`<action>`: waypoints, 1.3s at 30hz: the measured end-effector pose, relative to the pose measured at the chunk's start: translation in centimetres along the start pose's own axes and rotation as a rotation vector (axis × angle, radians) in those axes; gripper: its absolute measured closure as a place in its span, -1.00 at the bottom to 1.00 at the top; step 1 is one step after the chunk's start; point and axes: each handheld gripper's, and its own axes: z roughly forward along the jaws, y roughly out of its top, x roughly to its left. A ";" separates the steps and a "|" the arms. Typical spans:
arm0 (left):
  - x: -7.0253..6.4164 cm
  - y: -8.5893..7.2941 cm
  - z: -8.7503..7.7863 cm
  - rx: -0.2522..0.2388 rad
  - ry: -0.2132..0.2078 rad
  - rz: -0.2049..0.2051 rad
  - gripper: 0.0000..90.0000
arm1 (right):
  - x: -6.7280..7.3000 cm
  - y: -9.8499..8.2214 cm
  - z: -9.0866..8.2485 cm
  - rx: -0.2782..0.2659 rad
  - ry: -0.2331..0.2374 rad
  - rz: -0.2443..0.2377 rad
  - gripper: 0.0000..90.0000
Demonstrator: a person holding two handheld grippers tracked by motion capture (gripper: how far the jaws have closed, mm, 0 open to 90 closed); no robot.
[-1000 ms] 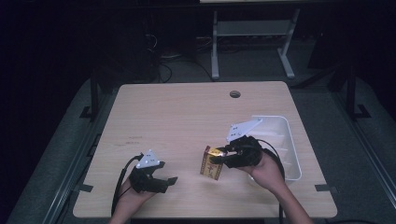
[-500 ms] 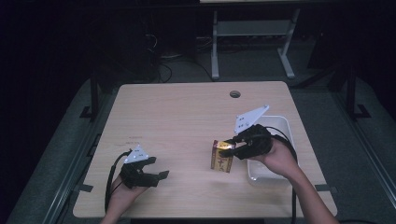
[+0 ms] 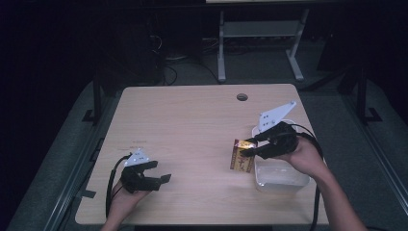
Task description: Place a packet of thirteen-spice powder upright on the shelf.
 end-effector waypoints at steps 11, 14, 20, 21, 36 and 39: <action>0.2 -0.1 0.0 -0.005 0.000 -0.006 -0.50 | -0.3 -1.9 -2.1 0.034 -0.013 0.006 0.50; 0.2 -0.1 -0.1 -0.003 -0.001 -0.013 -0.51 | -0.3 -2.5 -2.6 0.038 -0.017 0.008 0.50; 0.3 -0.1 0.0 -0.007 -0.012 -0.023 -0.51 | -0.2 -3.8 -3.6 0.043 -0.029 0.026 0.50; 0.3 0.0 0.0 -0.011 -0.016 -0.024 -0.51 | -0.1 -4.0 -3.7 0.043 -0.032 0.031 0.50; 0.2 0.0 0.1 -0.009 -0.027 -0.027 -0.51 | 0.3 -6.1 -4.8 0.031 -0.036 0.050 0.50; 0.2 0.0 0.2 -0.006 -0.032 -0.030 -0.51 | 0.3 -6.5 -4.8 0.035 -0.035 0.051 0.50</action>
